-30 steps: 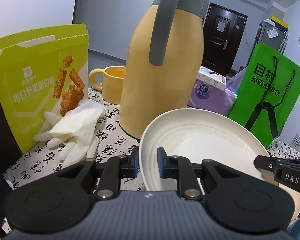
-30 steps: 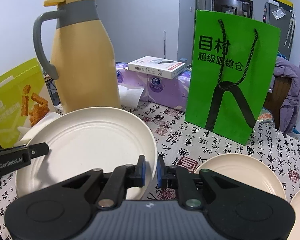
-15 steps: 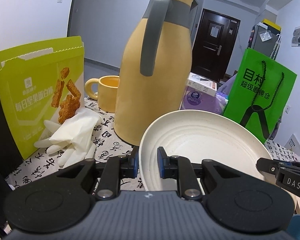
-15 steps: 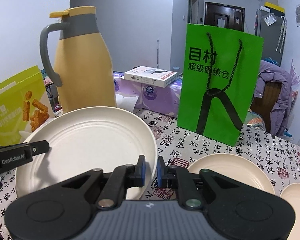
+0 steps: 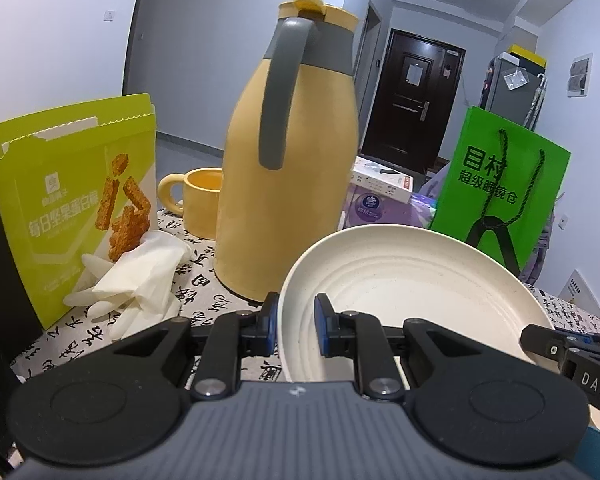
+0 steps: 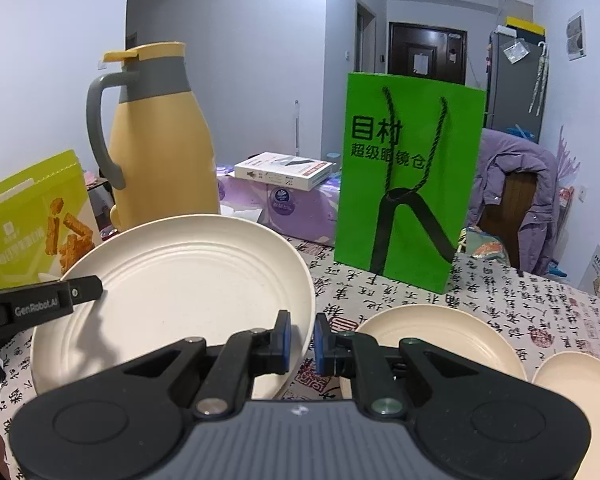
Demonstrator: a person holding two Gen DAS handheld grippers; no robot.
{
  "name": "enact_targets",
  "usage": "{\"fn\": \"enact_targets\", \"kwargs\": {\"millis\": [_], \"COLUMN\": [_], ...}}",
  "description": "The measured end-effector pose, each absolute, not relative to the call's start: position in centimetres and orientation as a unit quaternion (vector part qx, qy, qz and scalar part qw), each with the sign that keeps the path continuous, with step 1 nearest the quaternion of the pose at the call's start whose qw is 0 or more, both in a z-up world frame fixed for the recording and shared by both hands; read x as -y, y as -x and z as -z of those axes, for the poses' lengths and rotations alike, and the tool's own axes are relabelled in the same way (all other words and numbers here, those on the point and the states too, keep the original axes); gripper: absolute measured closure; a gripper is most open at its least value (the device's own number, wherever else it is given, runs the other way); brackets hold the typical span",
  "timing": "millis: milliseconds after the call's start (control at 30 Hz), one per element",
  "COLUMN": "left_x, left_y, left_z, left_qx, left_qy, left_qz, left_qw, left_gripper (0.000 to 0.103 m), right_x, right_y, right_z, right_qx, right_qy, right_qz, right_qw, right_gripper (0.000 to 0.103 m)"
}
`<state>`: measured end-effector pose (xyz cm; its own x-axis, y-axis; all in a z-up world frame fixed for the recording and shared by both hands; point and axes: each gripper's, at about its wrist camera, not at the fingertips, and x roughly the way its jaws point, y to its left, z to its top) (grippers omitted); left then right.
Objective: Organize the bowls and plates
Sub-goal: 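Lift the cream plate off the table with both grippers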
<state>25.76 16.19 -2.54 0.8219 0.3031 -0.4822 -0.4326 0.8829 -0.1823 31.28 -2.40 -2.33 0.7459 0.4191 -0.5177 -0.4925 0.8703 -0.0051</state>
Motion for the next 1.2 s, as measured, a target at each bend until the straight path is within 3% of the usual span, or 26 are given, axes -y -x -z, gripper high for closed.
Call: {"fn": "enact_targets", "kwargs": {"millis": [1200], "left_x": [-11.1], "left_y": [-23.4], "left_z": [0.6], "left_qx": [-0.188], "left_qy": [0.109], "left_qz": [-0.140], "left_qw": [0.966], "left_gripper": [0.085], "right_x": [8.4], "right_y": [-25.1], "right_z": [0.8], "right_qx": [-0.227], "right_qy": [0.032], "right_qz": [-0.177], "right_qw": [0.957], "right_gripper": [0.092]}}
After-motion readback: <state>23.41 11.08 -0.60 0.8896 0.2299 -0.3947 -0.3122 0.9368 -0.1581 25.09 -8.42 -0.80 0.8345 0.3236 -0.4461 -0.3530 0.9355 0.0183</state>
